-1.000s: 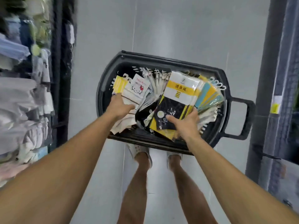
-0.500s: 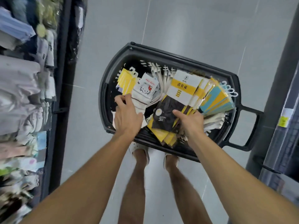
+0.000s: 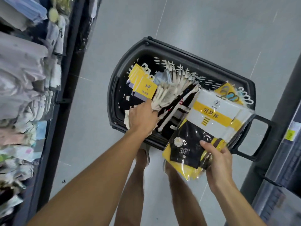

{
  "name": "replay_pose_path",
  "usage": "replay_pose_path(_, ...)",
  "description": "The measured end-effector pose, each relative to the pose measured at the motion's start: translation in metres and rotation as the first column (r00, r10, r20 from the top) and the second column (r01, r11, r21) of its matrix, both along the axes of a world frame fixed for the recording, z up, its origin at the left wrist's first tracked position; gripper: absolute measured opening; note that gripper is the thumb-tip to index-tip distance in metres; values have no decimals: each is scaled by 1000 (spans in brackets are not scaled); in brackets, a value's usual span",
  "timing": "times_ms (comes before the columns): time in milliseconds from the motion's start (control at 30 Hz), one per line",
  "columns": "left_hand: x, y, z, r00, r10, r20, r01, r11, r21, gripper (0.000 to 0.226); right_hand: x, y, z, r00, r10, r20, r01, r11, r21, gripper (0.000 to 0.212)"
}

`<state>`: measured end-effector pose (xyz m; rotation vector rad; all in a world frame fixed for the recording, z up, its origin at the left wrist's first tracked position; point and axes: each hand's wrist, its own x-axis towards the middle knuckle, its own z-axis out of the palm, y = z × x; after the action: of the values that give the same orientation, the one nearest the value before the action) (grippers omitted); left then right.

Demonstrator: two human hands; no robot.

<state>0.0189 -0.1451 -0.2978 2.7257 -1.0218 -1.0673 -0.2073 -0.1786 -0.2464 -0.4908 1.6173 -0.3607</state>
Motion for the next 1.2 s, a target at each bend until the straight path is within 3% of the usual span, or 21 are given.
replay_pose_path(133,15,9,32,950,188,-250,-232,959,-160,26,2,-6,38,980,166,113,-165,986,-17,23)
replay_pose_path(233,29,19,93,846,287,-449,-469,801,-372,26,21,-19,82,913,327,243,-321,945,-62,41)
replay_pose_path(300,40,31,149,785,344,-516,-589,675,-446,41,44,-29,119,841,435,322,-413,900,-137,48)
replay_pose_path(400,59,57,252,749,347,-564,-648,560,-517,71,98,-41,193,684,583,439,-525,810,-260,51)
replay_pose_path(500,81,91,357,765,374,-525,-643,501,-580,44,158,-32,283,498,719,484,-611,687,-393,59)
replay_pose_path(600,103,139,463,665,468,-582,-746,378,-548,31,214,3,383,283,825,488,-695,527,-488,63)
replay_pose_path(667,113,180,530,596,513,-618,-796,280,-536,36,245,35,445,134,856,499,-724,428,-541,70)
replay_pose_path(767,122,244,619,653,544,-527,-708,190,-680,43,280,95,521,-18,853,522,-711,356,-606,91)
replay_pose_path(867,126,314,702,627,619,-473,-605,3,-796,35,316,173,596,-141,873,467,-654,272,-706,104)
replay_pose_path(933,120,364,745,581,639,-505,-539,-163,-826,30,338,227,641,-151,929,337,-540,208,-816,80)
replay_pose_path(1000,113,408,781,552,649,-524,-445,-302,-843,29,356,276,685,-130,950,283,-400,211,-892,66)
replay_pose_path(1067,107,448,809,540,677,-500,-348,-361,-865,19,365,317,722,-117,961,252,-284,211,-935,58)
replay_pose_path(1200,102,506,851,574,681,-455,-197,-424,-884,21,375,375,768,-194,955,226,-147,199,-969,47)
